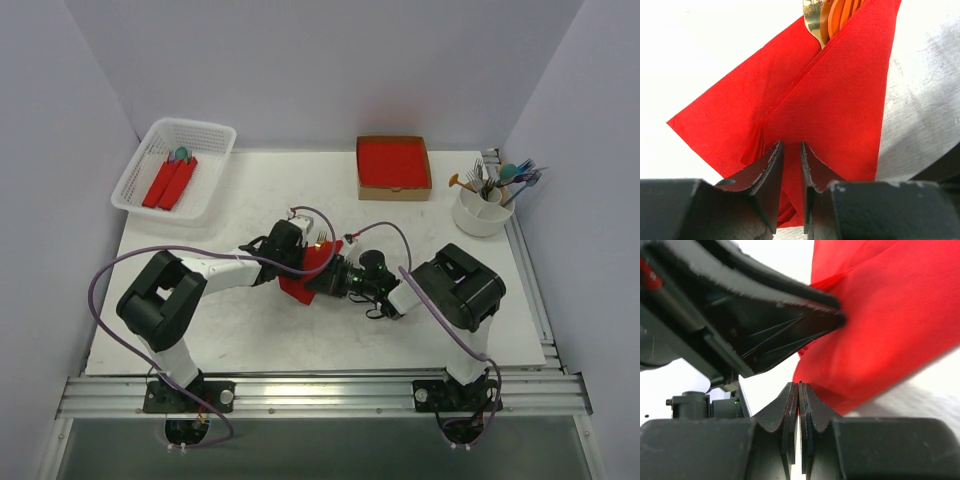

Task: Place the utensils on the paper napkin and roll it up
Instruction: Roll the napkin at the center of the board.

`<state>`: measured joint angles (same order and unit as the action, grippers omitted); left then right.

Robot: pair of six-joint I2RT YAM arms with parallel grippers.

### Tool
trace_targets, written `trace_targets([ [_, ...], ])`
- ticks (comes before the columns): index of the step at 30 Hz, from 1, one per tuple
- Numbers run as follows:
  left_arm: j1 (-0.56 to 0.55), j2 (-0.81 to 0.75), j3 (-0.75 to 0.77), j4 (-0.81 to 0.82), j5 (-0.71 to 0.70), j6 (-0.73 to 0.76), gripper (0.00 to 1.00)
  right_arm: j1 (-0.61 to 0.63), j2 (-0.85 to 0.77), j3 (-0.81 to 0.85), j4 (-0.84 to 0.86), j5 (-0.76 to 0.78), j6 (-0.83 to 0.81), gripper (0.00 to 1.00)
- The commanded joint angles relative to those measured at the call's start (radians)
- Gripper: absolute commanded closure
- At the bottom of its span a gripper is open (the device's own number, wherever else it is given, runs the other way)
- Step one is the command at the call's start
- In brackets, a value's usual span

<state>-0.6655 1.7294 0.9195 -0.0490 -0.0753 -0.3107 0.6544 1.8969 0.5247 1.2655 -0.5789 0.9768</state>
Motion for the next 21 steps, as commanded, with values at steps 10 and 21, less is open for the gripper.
trace_targets([
  [10, 0.006, -0.002, 0.024, -0.003, 0.025, 0.009, 0.72, 0.077, 0.025, 0.040, 0.018, 0.105, -0.052, 0.97],
  [21, 0.006, 0.005, 0.019, 0.000, 0.031, 0.018, 0.71, 0.136, 0.005, 0.054, -0.135, 0.232, -0.133, 0.97],
])
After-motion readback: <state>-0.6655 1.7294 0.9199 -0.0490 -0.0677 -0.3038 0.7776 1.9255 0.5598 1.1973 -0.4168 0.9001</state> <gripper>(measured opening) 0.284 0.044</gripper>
